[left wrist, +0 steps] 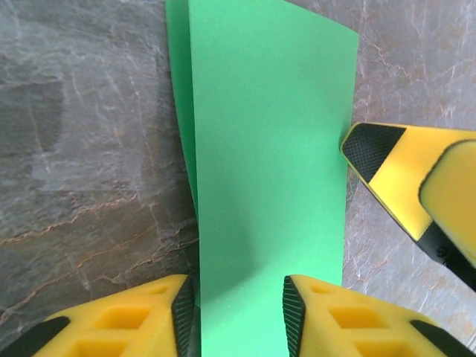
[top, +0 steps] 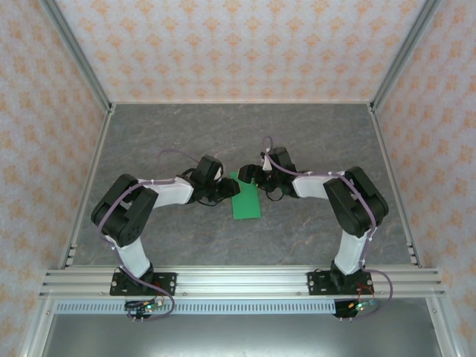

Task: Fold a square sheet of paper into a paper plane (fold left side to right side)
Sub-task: Third fold the triangle at the center of the table.

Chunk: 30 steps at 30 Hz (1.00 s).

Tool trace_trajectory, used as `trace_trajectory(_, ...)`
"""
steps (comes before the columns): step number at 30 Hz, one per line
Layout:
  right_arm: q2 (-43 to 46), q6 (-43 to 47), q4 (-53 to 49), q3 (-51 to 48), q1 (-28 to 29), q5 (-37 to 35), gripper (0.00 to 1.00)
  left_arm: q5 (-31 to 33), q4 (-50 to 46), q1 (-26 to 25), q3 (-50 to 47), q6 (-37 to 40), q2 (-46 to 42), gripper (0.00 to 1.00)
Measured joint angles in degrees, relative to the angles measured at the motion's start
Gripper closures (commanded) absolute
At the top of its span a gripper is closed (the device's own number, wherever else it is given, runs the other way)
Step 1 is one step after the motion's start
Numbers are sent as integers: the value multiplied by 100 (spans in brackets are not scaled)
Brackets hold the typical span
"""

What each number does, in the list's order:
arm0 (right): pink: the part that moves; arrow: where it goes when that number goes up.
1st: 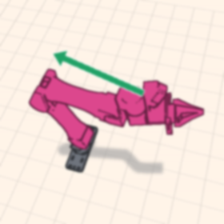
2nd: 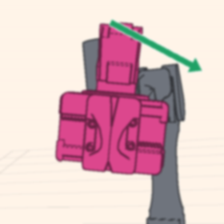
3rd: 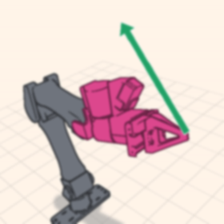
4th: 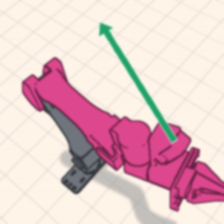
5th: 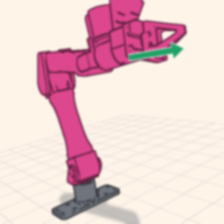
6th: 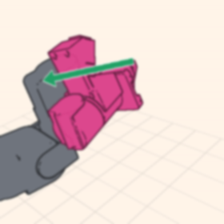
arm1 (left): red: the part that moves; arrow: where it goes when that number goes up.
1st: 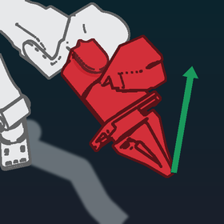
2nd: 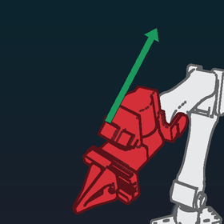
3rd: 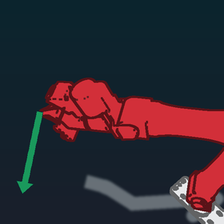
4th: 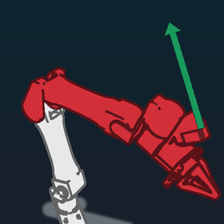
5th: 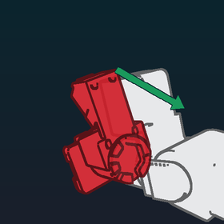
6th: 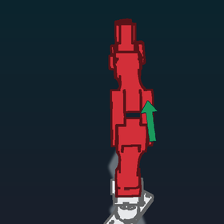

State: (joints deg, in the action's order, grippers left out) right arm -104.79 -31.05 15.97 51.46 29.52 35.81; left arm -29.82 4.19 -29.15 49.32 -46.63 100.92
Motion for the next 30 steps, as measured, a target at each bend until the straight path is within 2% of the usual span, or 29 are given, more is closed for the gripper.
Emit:
trace_trajectory(6, 0, 66, -13, 0, 0, -4, 19, 2, 0, 0, -9, -7, 0, 80)
trace_trajectory(15, 278, 278, -286, -79, -28, -201, 16, 24, -9, 0, -42, -2, 0, 90)
trace_trajectory(21, 1517, 859, -717, -544, -52, -726, 15, 24, -9, 0, -42, -9, 0, 97)
trace_trajectory(24, 2326, 1259, -916, -911, 122, -1128, 15, 22, -7, 0, -42, -13, 0, 98)
trace_trajectory(28, 3241, 1764, -1093, -1565, 767, -1768, 15, 13, -7, 0, -42, -46, 0, 100)
trace_trajectory(30, 3600, 2002, -1255, -1910, 1316, -2177, 15, -11, -7, 0, -42, -50, 0, 100)
